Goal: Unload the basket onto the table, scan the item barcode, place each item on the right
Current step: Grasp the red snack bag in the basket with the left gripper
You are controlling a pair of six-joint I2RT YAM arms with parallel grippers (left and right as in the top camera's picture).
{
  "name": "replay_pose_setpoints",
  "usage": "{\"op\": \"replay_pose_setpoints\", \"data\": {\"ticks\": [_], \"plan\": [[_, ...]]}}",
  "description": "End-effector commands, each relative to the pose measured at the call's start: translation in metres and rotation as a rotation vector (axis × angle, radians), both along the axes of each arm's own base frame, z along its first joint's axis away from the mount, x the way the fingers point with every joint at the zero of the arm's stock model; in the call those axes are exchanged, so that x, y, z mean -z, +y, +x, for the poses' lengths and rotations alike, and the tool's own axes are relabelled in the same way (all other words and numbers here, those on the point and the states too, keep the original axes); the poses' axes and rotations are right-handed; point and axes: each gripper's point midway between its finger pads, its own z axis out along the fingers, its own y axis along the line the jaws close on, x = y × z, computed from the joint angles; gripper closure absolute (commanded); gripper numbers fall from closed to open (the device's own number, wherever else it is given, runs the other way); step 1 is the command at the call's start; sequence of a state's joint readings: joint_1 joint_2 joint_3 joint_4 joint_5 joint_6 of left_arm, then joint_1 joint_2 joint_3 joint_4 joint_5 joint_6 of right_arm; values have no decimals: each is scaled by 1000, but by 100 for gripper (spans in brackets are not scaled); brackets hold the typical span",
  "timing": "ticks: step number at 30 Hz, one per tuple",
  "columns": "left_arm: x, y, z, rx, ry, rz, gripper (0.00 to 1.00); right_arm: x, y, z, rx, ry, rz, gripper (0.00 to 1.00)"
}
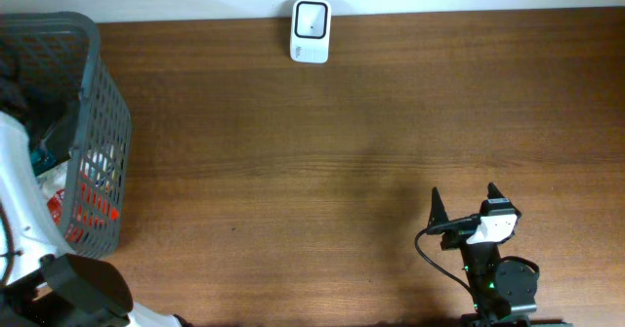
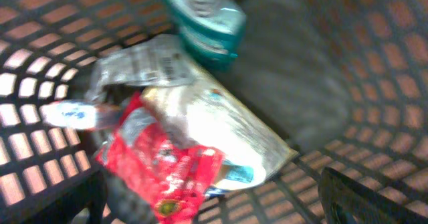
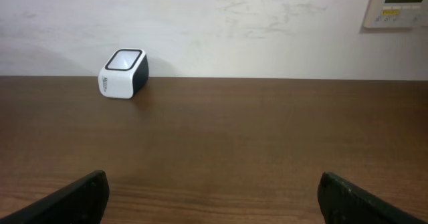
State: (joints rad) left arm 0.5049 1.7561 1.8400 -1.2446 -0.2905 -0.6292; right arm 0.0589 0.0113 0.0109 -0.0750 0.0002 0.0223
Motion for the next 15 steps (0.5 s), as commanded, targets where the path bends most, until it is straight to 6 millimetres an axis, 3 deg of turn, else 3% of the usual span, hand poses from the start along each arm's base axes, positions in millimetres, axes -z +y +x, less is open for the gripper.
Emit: {"op": "replay_pose_setpoints", "data": {"ticks": [1,7,10,15], "plan": [[7,9,-16,-127,-2,-48,2,3,0,0,5,8,-1,1],[21,-3,-19,-110,23,-128,2,3,0,0,5,8,-1,1],[38,-5,-23,-114,64,-148,2,3,0,0,5,8,-1,1],[84,-2,-28,-130,170,-190,1,3,-1,0,6,8,-1,1]]}}
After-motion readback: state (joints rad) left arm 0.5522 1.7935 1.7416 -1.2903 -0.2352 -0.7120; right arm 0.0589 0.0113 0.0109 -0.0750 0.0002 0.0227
